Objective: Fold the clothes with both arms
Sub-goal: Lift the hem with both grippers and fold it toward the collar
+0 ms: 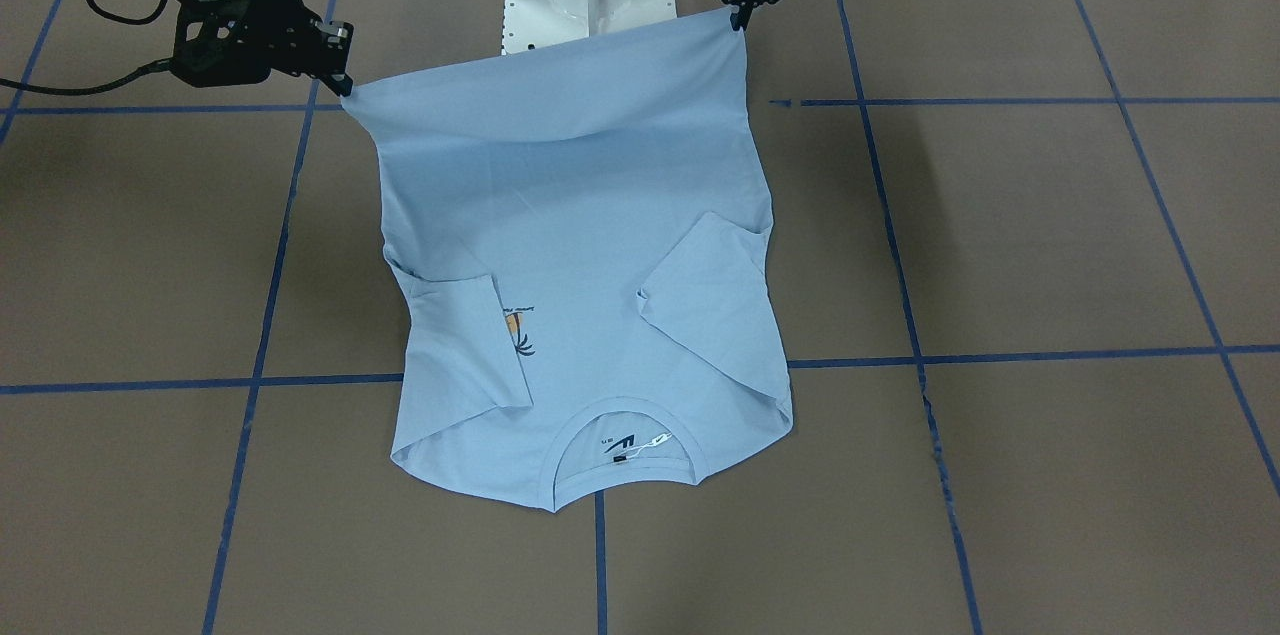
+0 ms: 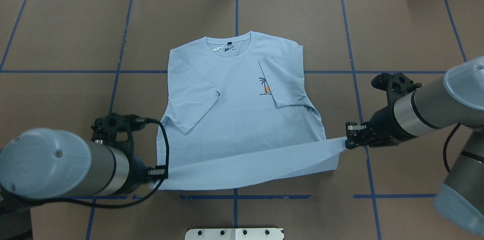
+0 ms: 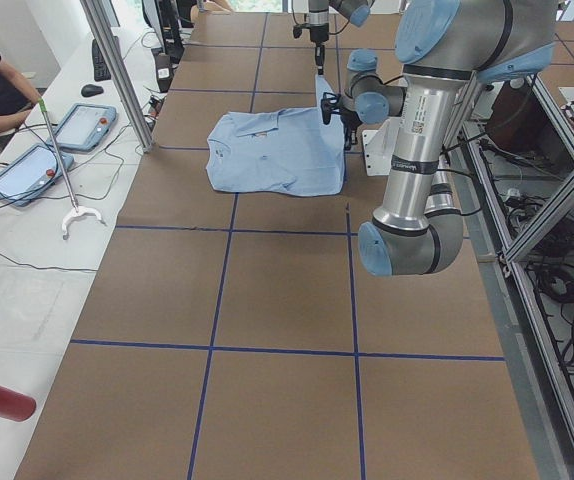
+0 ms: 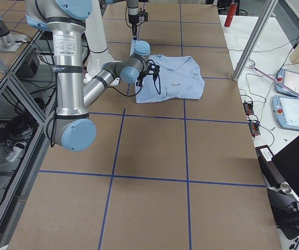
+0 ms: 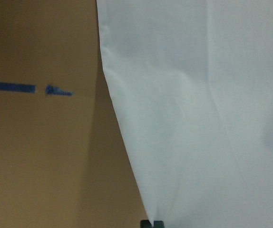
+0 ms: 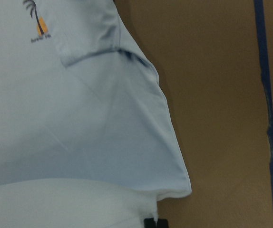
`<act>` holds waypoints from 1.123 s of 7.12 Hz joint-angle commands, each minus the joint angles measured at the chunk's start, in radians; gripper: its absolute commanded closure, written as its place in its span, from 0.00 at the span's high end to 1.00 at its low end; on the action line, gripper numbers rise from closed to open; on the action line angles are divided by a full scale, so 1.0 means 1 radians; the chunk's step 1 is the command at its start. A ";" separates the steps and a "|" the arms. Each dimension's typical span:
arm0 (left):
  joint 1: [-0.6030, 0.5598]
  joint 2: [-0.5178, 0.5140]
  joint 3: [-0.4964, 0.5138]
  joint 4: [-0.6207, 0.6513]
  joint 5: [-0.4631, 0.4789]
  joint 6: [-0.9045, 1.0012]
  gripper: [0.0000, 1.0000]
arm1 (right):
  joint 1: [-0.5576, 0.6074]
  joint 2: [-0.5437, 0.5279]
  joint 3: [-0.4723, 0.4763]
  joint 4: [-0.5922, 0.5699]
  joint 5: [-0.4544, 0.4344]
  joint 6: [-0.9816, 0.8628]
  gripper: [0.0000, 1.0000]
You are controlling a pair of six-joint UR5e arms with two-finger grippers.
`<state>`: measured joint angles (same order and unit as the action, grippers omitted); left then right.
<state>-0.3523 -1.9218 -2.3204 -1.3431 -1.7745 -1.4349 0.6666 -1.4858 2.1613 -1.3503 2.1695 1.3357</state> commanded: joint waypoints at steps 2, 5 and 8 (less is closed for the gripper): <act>-0.200 -0.069 0.165 -0.010 -0.049 0.093 0.00 | 0.120 0.267 -0.275 0.003 -0.013 -0.012 0.00; -0.292 -0.153 0.411 -0.152 -0.045 0.099 0.00 | 0.197 0.443 -0.528 0.005 -0.063 -0.104 0.00; -0.425 -0.221 0.675 -0.335 -0.045 0.200 0.00 | 0.222 0.539 -0.762 0.152 -0.077 -0.104 0.00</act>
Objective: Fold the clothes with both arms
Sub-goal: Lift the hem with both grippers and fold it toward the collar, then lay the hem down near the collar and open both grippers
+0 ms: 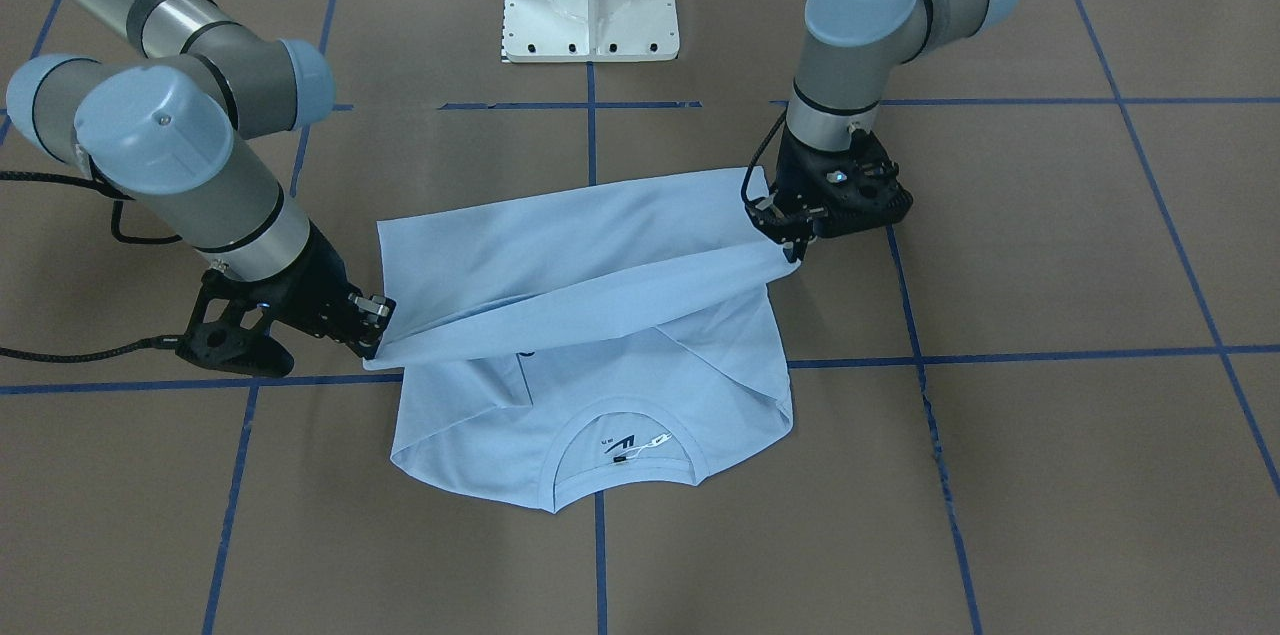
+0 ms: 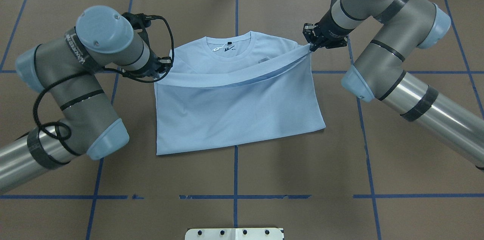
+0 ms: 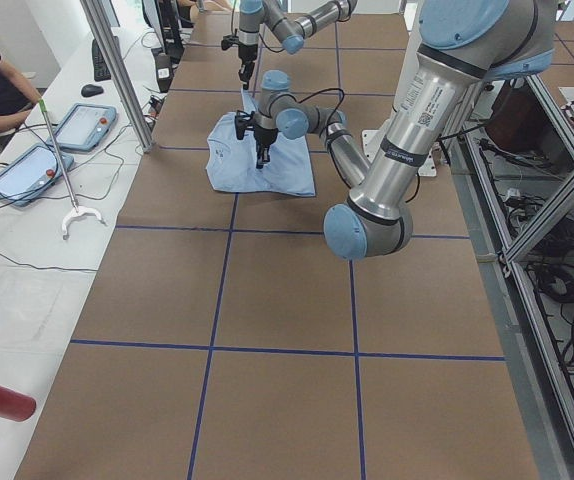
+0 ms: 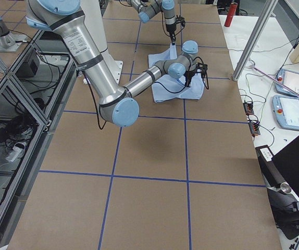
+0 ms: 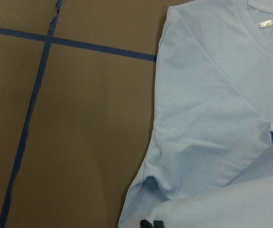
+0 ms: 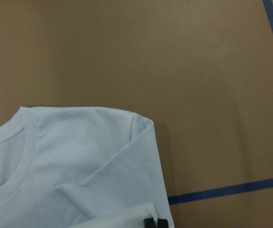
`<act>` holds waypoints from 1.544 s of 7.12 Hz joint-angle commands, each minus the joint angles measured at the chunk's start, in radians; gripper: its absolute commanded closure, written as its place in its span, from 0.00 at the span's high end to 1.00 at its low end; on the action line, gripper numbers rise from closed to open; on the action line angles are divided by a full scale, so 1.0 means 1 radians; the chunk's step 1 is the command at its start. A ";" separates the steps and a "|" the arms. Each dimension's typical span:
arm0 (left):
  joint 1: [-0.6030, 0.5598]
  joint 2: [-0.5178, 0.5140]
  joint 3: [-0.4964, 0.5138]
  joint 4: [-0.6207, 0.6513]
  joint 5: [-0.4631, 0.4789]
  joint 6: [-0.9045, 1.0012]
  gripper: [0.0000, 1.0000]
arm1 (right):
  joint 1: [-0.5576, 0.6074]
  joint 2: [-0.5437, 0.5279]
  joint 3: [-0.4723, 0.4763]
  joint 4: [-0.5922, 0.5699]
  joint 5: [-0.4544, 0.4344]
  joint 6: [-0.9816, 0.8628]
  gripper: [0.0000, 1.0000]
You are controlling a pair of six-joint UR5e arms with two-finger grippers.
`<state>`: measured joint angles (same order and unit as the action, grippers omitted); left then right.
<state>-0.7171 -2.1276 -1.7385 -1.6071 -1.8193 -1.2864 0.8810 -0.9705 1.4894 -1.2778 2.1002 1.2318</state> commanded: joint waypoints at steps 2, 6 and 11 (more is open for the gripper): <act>-0.078 -0.023 0.219 -0.202 0.000 0.059 0.00 | 0.009 0.059 -0.161 0.094 -0.011 0.000 0.00; -0.076 -0.087 0.335 -0.240 0.002 0.052 0.00 | 0.015 0.133 -0.251 0.094 -0.031 0.000 0.00; -0.074 -0.107 0.336 -0.244 0.002 0.044 0.00 | 0.010 0.133 -0.259 0.094 -0.048 -0.001 0.00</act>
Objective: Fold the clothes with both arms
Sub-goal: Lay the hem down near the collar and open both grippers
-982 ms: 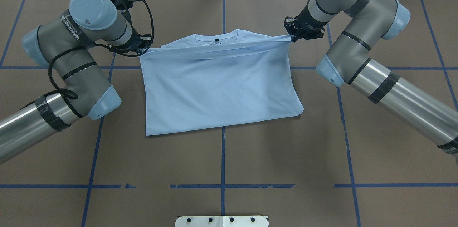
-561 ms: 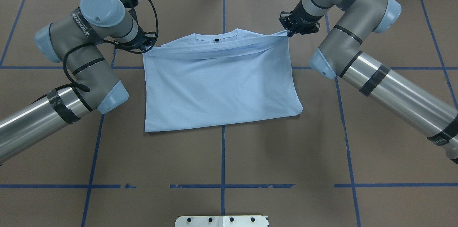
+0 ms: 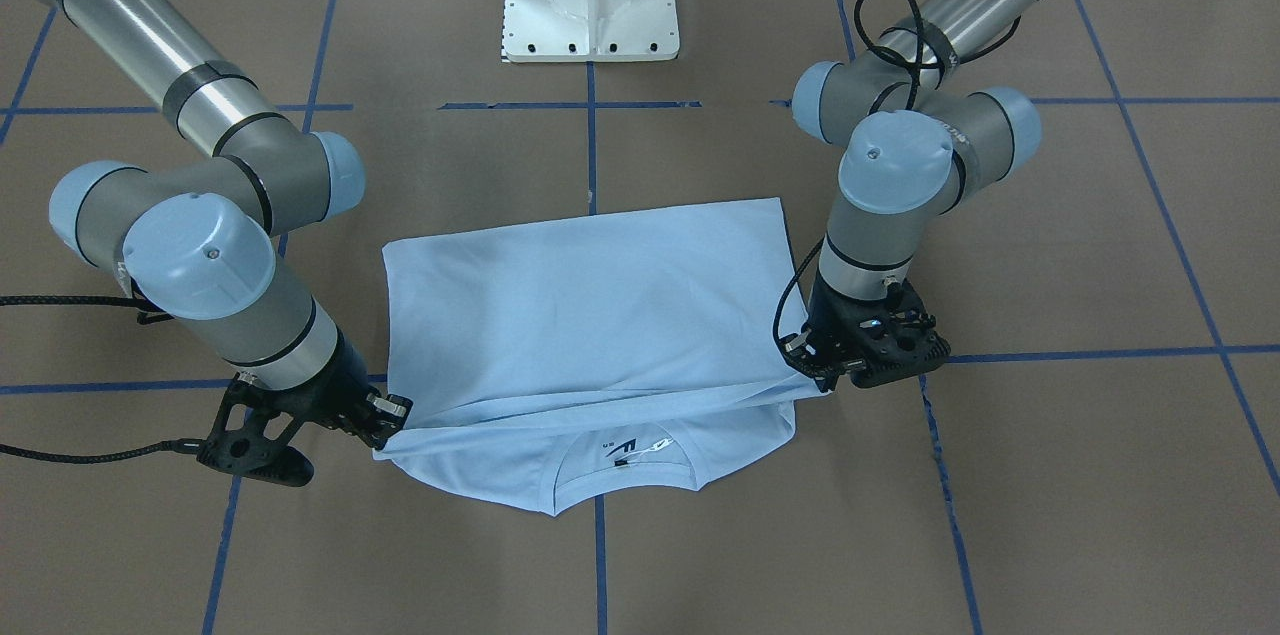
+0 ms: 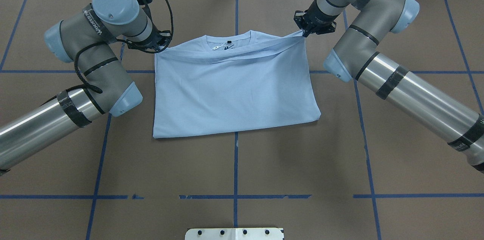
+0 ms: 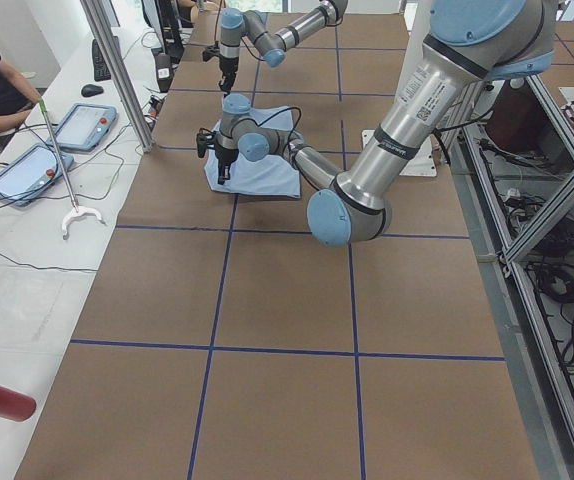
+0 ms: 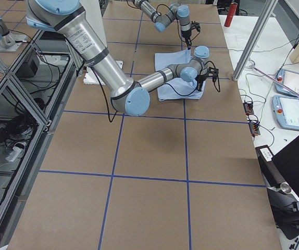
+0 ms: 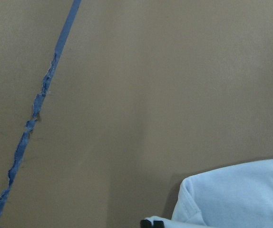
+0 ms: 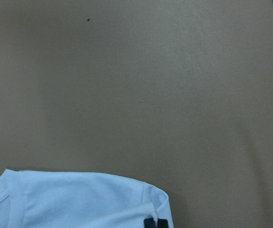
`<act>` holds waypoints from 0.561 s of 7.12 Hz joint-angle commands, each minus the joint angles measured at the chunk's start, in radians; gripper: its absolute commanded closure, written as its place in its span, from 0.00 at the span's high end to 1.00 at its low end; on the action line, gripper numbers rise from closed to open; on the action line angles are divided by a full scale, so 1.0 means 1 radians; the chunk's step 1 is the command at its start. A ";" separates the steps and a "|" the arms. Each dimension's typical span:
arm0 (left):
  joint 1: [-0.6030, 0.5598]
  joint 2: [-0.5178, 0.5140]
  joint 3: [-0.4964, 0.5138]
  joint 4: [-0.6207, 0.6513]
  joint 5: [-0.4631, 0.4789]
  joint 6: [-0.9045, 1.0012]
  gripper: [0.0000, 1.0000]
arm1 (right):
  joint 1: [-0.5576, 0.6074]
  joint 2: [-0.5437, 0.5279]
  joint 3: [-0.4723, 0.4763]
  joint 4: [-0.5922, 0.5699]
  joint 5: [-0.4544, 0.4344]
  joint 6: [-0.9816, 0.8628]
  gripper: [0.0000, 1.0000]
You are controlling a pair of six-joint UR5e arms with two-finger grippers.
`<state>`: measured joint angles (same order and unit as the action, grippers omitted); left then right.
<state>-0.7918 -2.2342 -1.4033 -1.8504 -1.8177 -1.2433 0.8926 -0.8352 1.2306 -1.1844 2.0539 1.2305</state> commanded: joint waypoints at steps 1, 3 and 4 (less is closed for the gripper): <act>0.005 -0.001 0.001 -0.001 0.000 0.002 0.00 | -0.001 -0.007 0.000 0.002 -0.001 0.000 0.00; 0.006 0.005 0.004 -0.004 0.000 0.010 0.81 | -0.012 -0.034 0.000 0.063 -0.017 0.000 0.99; 0.005 0.010 0.004 -0.009 0.001 0.010 1.00 | -0.023 -0.069 0.000 0.127 -0.055 -0.002 1.00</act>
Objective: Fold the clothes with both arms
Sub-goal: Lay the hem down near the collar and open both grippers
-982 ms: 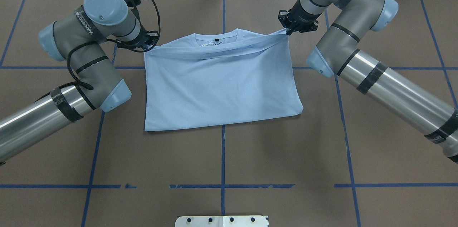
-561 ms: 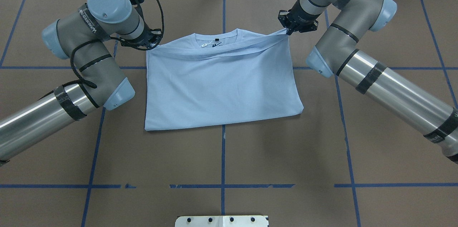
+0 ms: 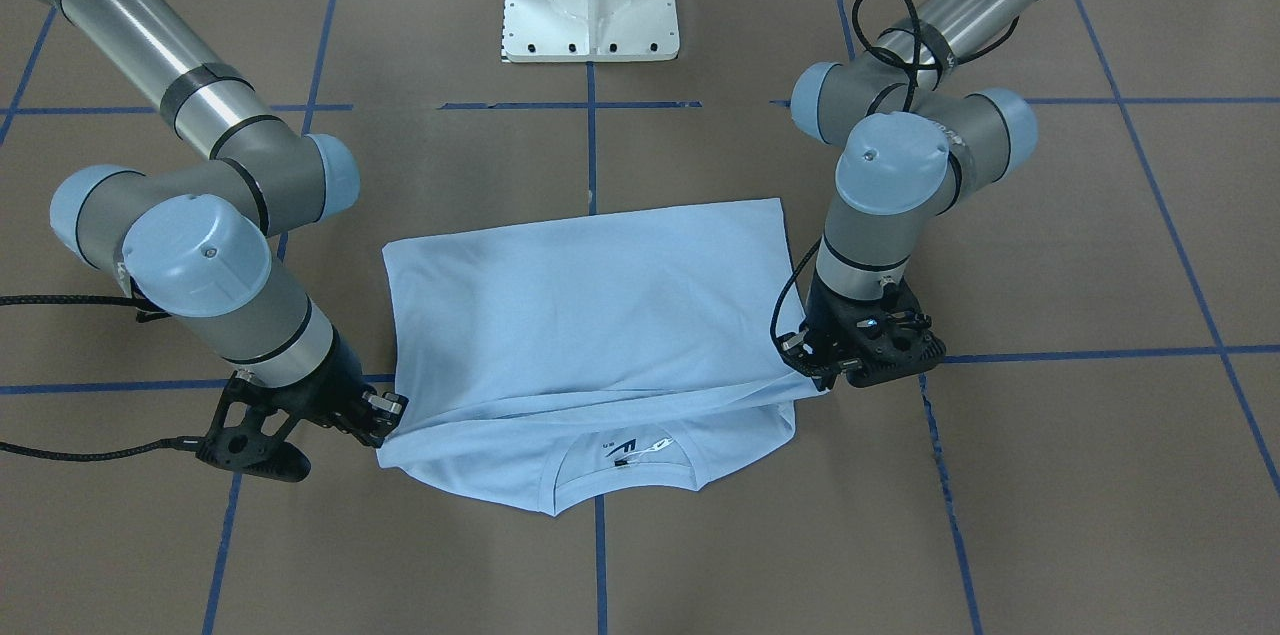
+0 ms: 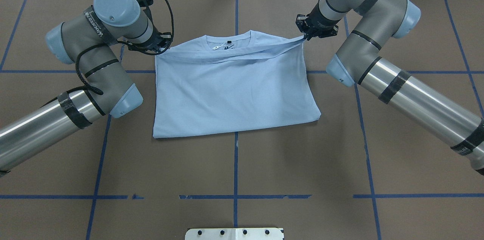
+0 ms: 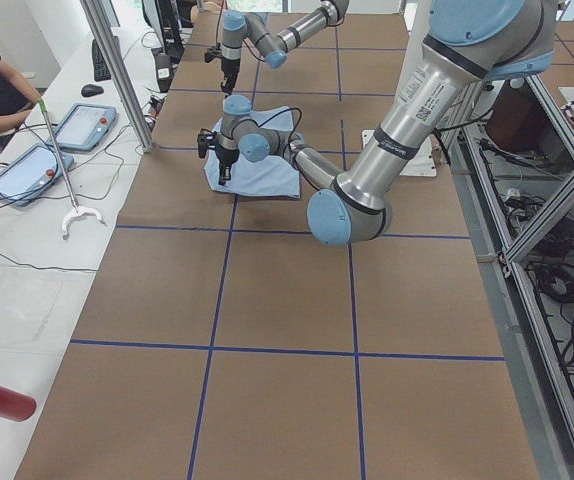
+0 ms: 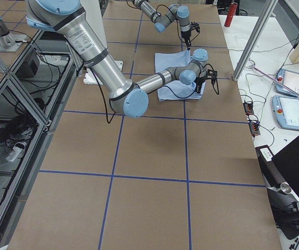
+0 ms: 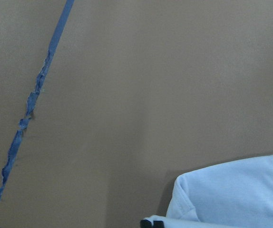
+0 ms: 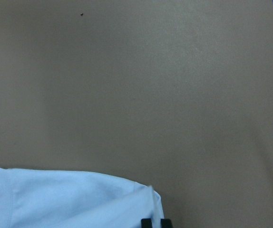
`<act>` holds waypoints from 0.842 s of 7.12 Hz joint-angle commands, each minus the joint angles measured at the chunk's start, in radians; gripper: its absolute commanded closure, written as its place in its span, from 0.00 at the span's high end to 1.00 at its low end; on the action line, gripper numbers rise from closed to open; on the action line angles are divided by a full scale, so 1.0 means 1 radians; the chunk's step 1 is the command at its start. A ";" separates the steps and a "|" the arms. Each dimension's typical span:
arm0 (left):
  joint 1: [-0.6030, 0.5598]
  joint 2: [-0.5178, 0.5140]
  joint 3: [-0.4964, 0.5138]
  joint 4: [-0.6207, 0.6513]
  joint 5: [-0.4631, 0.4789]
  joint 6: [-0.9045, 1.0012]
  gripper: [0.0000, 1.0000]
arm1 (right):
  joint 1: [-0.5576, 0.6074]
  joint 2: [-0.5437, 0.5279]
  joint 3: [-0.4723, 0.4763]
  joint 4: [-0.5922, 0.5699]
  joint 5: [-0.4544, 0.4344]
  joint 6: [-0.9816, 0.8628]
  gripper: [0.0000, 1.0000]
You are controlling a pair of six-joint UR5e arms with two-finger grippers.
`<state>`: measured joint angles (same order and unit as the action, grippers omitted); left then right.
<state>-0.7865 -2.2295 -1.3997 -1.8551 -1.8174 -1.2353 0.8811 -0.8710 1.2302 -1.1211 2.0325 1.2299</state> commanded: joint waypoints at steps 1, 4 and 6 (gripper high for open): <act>0.001 0.014 0.001 -0.027 0.004 0.002 1.00 | -0.028 -0.057 0.000 0.125 -0.038 0.002 1.00; 0.000 0.034 -0.048 -0.058 0.030 0.005 1.00 | -0.033 -0.097 0.087 0.127 -0.028 0.005 1.00; 0.006 0.066 -0.142 -0.050 0.020 -0.006 1.00 | -0.101 -0.259 0.297 0.098 -0.034 0.020 1.00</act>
<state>-0.7840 -2.1781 -1.4932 -1.9090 -1.7910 -1.2350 0.8189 -1.0401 1.4095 -1.0046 2.0030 1.2422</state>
